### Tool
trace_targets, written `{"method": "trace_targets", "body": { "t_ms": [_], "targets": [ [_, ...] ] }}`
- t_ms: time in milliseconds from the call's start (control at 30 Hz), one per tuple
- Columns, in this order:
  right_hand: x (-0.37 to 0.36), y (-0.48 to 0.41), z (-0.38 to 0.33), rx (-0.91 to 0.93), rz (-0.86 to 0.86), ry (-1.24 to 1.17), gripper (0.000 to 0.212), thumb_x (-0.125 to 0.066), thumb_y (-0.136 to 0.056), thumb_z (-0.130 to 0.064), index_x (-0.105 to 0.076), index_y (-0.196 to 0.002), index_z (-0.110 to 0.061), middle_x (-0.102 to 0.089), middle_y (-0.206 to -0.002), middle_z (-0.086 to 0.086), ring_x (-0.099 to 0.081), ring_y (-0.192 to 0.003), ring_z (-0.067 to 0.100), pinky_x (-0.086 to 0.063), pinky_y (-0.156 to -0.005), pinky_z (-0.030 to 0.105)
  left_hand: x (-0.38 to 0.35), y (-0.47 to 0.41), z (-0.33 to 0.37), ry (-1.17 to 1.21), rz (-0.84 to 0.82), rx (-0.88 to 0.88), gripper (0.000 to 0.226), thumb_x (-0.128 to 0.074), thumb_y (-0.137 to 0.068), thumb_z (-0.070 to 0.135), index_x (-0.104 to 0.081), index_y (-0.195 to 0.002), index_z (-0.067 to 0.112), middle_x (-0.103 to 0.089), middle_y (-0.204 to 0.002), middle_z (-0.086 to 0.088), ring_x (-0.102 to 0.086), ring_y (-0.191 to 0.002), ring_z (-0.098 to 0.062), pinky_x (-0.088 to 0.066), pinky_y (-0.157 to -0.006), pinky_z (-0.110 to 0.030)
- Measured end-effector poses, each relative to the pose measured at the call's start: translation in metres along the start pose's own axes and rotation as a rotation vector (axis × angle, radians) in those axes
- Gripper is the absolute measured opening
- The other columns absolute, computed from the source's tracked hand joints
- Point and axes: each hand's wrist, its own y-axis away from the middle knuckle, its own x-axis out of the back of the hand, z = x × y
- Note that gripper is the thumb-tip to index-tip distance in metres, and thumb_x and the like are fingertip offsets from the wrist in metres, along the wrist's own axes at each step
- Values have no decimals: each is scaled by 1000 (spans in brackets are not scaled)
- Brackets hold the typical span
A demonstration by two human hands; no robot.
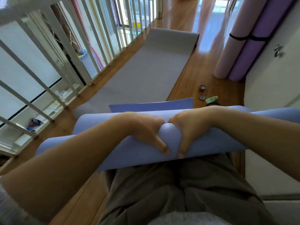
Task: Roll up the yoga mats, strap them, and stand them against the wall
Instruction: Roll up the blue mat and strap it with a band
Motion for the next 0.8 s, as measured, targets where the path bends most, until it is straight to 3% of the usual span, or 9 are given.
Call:
{"method": "trace_targets", "body": {
  "t_ms": [133,267,367,433,500,567,633,733,800],
  "targets": [
    [8,-24,12,-8,-110,-77,75,-82,-61,-55,-56,-126,-29,-63,-114,-7,-59,-106,15,-47,-98,37,-29,8,18,-317,264,116,100,-66,-71,66,-21,-146,19,-36,-141,-6,-38,-126,-27,-33,-107,-46],
    [5,-16,7,-27,-51,-57,78,-79,-66,-55,-47,-134,-30,-55,-120,-8,-52,-110,14,-41,-95,30,-35,5,14,-255,366,110,103,-69,-64,71,-26,-143,20,-43,-134,-5,-45,-120,-25,-35,-104,-41],
    [-9,4,-8,-102,231,156,92,-75,-61,-67,-38,-137,-29,-52,-126,-8,-51,-112,15,-40,-97,33,-19,-1,0,-108,284,85,101,-72,-61,70,-31,-142,24,-48,-133,-1,-48,-118,-23,-39,-100,-37],
    [-18,9,-12,-155,317,231,92,-73,-60,-71,-39,-134,-28,-54,-116,-8,-52,-102,13,-41,-95,33,-8,-6,-4,-64,190,74,100,-73,-61,69,-32,-142,27,-48,-134,2,-48,-119,-20,-39,-98,-33],
    [-12,4,-12,-141,281,162,87,-75,-59,-69,-44,-128,-27,-56,-110,-8,-51,-95,12,-43,-90,31,-5,-10,0,-117,182,95,98,-71,-63,70,-33,-141,27,-49,-134,2,-49,-119,-20,-38,-99,-35],
    [1,-7,-6,-160,165,90,75,-78,-68,-55,-47,-127,-22,-57,-115,-2,-53,-107,17,-41,-92,30,-10,-12,10,-261,236,145,98,-68,-67,69,-29,-143,21,-47,-135,-1,-47,-124,-24,-30,-108,-46],
    [12,-12,-2,-173,65,18,63,-77,-74,-44,-51,-126,-19,-55,-104,-5,-51,-114,18,-36,-90,26,-18,-11,19,-355,311,159,100,-68,-69,67,-25,-143,17,-46,-135,-5,-45,-125,-27,-24,-111,-49],
    [13,-8,-3,-114,146,10,76,-79,-65,-57,-49,-127,-25,-55,-109,-10,-52,-105,13,-37,-86,27,-15,-11,11,-278,371,121,98,-70,-64,70,-30,-139,20,-51,-128,-2,-51,-117,-25,-36,-101,-40],
    [-5,-4,-4,-179,346,198,90,-76,-63,-65,-39,-134,-23,-53,-126,-4,-51,-114,18,-36,-100,39,-6,-16,-1,-186,310,103,95,-72,-62,70,-35,-135,23,-54,-125,0,-52,-115,-22,-41,-97,-37]
  ]
}}
